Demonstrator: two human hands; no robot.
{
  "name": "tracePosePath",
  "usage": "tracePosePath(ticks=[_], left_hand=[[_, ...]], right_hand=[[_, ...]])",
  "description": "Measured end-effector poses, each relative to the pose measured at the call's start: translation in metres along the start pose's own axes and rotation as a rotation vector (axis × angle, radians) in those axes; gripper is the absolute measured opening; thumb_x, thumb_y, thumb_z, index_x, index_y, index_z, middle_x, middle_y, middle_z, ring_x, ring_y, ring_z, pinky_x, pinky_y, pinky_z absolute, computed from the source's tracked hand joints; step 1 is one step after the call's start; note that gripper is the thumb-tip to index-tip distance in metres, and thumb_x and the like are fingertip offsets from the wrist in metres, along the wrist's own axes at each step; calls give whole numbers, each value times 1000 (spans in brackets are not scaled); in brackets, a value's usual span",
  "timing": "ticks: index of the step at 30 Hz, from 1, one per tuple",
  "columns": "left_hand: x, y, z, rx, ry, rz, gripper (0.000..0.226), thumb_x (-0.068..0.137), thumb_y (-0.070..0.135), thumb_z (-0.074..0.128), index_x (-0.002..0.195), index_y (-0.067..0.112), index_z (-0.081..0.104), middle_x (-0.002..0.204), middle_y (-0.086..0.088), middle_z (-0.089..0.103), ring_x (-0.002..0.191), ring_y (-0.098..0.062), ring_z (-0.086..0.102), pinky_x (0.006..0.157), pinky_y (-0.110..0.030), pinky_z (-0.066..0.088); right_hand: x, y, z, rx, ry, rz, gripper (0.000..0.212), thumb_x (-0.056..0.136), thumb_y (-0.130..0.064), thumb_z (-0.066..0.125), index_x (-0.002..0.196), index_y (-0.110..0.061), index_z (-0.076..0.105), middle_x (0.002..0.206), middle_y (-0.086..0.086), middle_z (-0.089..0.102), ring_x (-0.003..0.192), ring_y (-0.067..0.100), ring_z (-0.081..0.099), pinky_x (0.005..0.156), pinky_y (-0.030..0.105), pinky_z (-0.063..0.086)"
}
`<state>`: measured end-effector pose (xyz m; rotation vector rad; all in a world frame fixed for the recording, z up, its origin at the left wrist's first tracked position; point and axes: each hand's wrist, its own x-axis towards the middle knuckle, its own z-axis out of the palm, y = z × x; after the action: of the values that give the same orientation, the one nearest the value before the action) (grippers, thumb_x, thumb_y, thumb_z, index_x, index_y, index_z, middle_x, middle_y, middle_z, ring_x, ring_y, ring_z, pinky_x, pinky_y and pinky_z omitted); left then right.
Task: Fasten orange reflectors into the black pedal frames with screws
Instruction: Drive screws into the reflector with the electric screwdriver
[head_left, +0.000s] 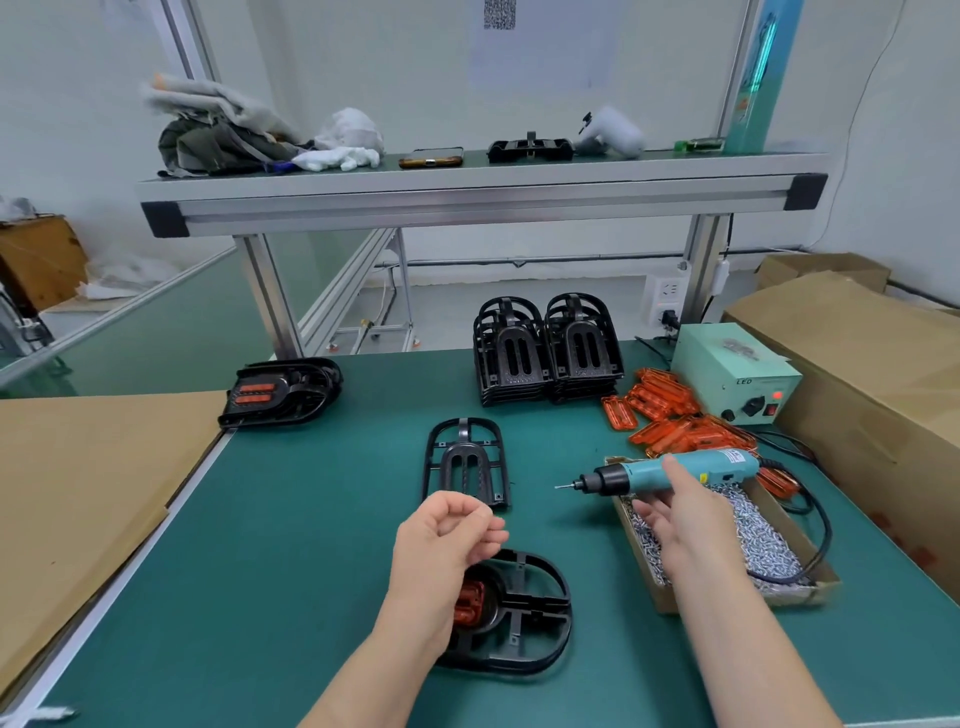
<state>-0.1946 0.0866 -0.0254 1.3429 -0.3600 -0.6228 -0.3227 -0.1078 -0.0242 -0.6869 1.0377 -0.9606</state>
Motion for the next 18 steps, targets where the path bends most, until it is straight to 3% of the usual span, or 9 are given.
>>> tracePosePath(ticks=[4,8,12,15,18], left_hand=[[-1,2,-3,-28,-16,-65,5,88,-2,66,86,3,66,76,-9,67,66,-13,60,63,-23,49],[-3,9,-6,-166,-65,-137,13,82,-11,66,85,1,65,79,-13,65,67,-16,63,62,-21,54],[-3,11,-8,-229,-83,-174,15,80,-14,67,81,1,66,80,-18,68,69,-18,66,63,-21,56],[-4,10,-8,-296,-93,-237,12,81,-14,66,84,-2,67,84,-22,70,72,-20,69,62,-20,57],[-7,6,-7,-342,-108,-308,9,84,-12,64,87,-3,66,83,-20,70,72,-19,70,60,-20,57]], right_hand=[[7,-7,9,70,49,69,36,99,-27,66,126,-9,51,104,11,64,77,20,63,59,30,51],[3,-4,13,188,88,18,38,96,-28,67,127,-13,51,100,3,61,75,13,60,59,28,52],[-14,-4,21,342,13,-54,29,89,-20,73,113,-19,55,82,-4,56,62,5,58,51,20,49],[-31,-7,32,415,-79,-67,21,89,-24,75,104,-21,61,69,-8,55,51,1,55,48,16,47],[-45,-13,43,444,-235,-42,13,91,-32,70,90,-20,63,69,-7,51,57,6,47,57,19,40]])
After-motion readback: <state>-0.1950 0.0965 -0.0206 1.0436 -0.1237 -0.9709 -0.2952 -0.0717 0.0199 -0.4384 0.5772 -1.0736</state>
